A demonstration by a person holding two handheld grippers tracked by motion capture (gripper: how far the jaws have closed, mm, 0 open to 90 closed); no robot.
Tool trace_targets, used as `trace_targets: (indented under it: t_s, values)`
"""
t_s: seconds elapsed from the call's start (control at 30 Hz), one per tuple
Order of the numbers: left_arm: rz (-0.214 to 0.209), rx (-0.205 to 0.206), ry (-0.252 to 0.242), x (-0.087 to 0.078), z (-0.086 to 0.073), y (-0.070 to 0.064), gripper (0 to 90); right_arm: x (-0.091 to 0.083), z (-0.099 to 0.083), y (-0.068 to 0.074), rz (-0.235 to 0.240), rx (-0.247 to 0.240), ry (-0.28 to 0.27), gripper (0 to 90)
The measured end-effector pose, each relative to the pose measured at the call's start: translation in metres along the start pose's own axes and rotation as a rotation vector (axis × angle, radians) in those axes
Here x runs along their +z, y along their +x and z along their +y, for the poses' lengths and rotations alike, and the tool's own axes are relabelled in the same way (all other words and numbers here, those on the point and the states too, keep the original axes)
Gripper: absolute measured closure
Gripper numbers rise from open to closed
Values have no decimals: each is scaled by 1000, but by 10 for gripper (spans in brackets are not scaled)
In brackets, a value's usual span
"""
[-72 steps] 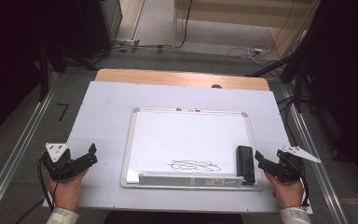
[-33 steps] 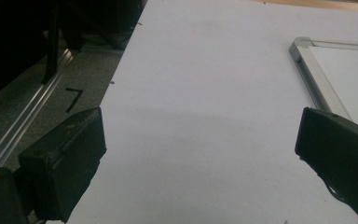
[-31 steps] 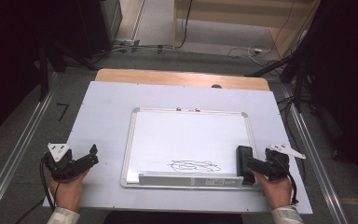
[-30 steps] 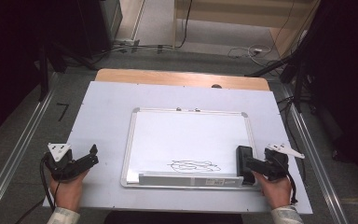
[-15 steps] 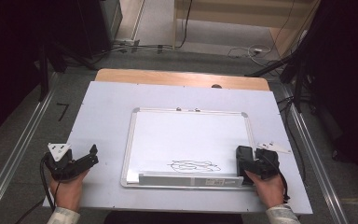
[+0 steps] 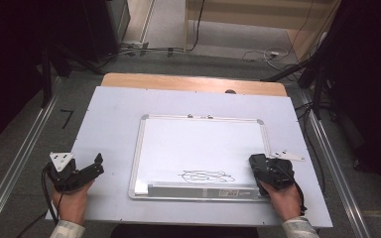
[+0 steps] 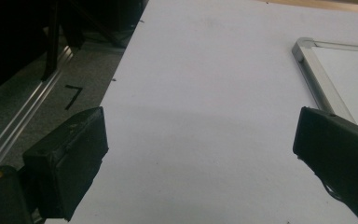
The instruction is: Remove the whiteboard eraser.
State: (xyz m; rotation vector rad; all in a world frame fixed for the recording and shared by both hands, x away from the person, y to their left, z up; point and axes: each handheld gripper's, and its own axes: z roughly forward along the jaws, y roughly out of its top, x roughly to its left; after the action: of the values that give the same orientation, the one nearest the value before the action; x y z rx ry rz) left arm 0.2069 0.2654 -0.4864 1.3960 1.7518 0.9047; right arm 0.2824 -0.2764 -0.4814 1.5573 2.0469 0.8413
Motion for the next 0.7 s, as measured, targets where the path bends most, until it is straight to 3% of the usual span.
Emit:
trace_targets:
  t_s: [0.3, 0.7]
  values:
    - [-4, -10, 5, 0, 0, 2, 34, 4, -2, -3, 24, 13, 27, 356]
    - [-2, -10, 8, 1, 0, 1, 35, 5, -3, -2, 17, -3, 8, 367]
